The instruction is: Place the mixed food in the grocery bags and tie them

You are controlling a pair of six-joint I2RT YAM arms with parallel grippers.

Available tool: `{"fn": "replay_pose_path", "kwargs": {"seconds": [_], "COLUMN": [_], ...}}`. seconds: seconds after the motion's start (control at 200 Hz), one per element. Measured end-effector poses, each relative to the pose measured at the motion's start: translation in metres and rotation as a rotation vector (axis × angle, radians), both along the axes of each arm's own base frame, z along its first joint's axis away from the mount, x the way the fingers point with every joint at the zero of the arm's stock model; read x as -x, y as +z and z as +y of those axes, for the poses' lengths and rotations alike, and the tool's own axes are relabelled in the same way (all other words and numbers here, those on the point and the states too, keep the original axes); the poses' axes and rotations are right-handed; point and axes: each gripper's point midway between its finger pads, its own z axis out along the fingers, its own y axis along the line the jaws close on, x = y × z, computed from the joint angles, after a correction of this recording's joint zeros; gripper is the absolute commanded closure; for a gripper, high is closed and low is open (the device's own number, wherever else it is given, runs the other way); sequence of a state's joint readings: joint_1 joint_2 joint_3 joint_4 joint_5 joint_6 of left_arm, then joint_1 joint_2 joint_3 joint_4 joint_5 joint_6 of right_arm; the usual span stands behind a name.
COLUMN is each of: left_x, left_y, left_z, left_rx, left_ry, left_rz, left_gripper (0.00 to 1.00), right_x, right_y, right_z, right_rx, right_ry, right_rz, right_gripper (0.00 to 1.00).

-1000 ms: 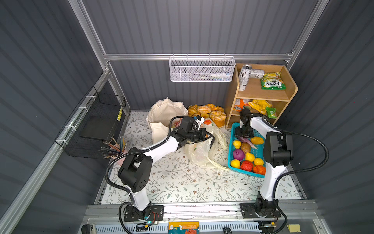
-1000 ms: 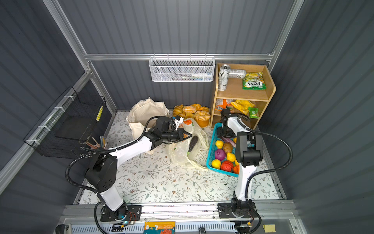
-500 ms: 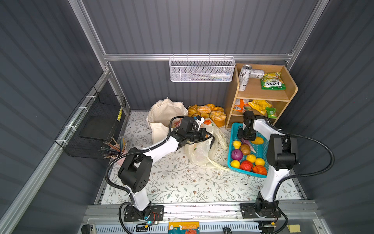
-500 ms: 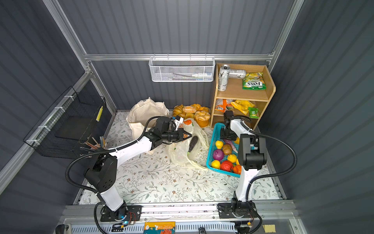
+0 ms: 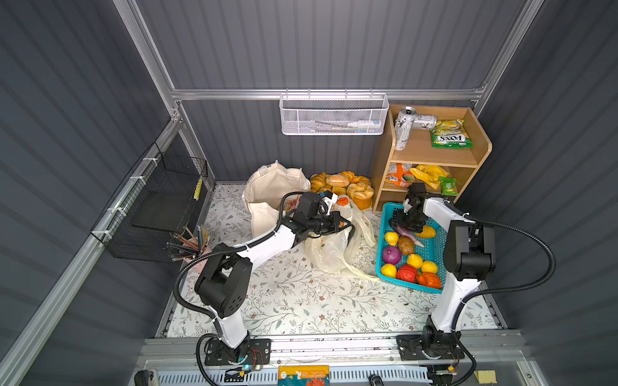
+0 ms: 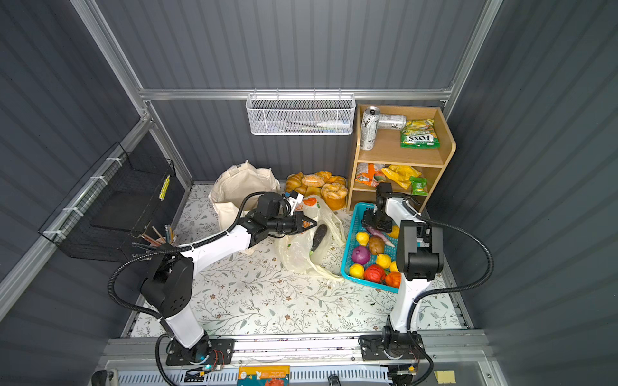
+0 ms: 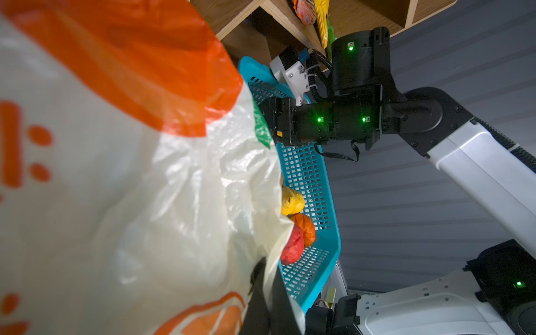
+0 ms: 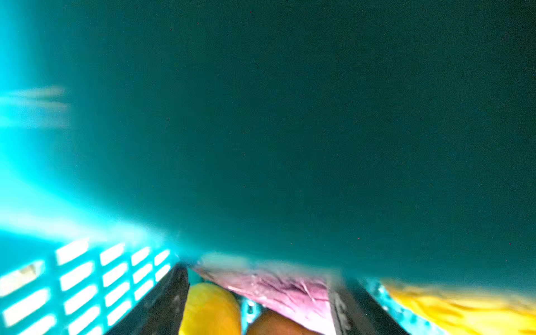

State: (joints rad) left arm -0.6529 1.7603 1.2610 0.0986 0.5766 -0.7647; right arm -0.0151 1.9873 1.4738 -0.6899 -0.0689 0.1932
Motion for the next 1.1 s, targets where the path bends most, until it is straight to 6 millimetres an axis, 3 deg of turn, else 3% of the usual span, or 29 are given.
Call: {"fn": "replay_pose_path", "kwargs": {"seconds": [0.285, 0.38, 0.485, 0.61, 0.715, 0.795, 0.87, 1.096], "left_x": [0.000, 0.000, 0.001, 0.000, -0.002, -0.004, -0.006, -0.010], "left_y": [0.000, 0.000, -0.002, -0.003, -0.003, 0.001, 0.004, 0.003], "left_z": [0.000, 0.000, 0.000, 0.001, 0.002, 0.002, 0.002, 0.006], "left_rx": [-0.001, -0.001, -0.005, -0.011, -0.022, -0.025, -0.031, -0.050], "left_ry": [0.000, 0.000, 0.000, 0.006, 0.014, 0.020, 0.025, 0.040], "left_rz": [0.000, 0.001, 0.006, 0.006, 0.007, -0.006, -0.018, -0.026], "left_gripper": [1.00, 1.00, 1.00, 1.00, 1.00, 1.00, 1.00, 1.00], "right_x": [0.028, 0.031, 0.032, 0.041, 0.061, 0.077, 0.086, 0.081], "right_y": [0.011, 0.030, 0.066, 0.108, 0.123, 0.120, 0.108, 0.065], "right_z": [0.019, 0.025, 0.036, 0.071, 0.115, 0.146, 0.164, 0.165], "right_rx": [-0.050, -0.059, -0.062, -0.068, -0.083, -0.093, -0.086, -0.012], "right_ry": [0.019, 0.024, 0.053, 0.146, 0.267, 0.357, 0.408, 0.405], "right_rz": [-0.009, -0.053, -0.141, -0.249, -0.289, -0.277, -0.248, -0.166], "right_gripper": [0.19, 0.19, 0.19, 0.20, 0.20, 0.20, 0.21, 0.22]}}
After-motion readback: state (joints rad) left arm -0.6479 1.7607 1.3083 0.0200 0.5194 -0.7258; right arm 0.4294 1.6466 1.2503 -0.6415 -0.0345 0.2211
